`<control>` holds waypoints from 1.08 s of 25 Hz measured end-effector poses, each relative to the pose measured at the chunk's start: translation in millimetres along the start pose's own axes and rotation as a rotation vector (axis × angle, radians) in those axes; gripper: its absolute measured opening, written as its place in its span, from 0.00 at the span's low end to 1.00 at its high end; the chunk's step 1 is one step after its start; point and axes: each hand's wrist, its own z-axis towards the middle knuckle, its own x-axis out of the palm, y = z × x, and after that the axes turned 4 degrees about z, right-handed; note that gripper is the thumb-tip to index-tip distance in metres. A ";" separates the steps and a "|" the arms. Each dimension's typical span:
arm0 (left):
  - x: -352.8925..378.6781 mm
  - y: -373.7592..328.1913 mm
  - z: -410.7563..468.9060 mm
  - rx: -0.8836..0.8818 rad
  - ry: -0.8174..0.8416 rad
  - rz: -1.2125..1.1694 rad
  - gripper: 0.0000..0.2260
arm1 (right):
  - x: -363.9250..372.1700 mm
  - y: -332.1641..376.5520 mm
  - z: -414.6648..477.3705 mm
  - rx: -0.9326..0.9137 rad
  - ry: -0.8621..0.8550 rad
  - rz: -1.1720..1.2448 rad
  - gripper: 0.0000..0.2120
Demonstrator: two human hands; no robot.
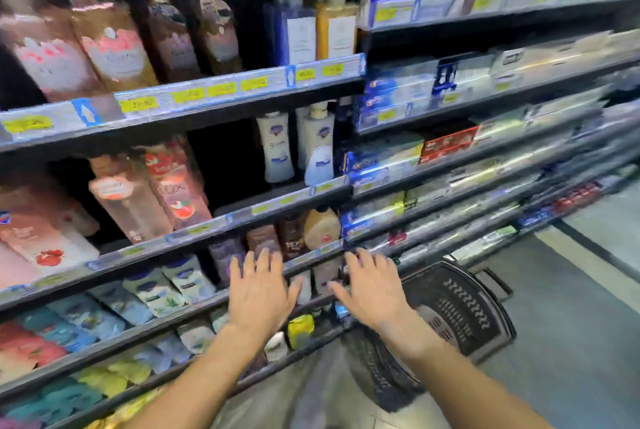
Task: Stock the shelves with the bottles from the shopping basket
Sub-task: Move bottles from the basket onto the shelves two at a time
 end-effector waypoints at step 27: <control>205.3 -396.6 155.4 0.089 0.515 -0.028 0.32 | 150.5 -413.9 87.5 0.213 0.519 0.075 0.33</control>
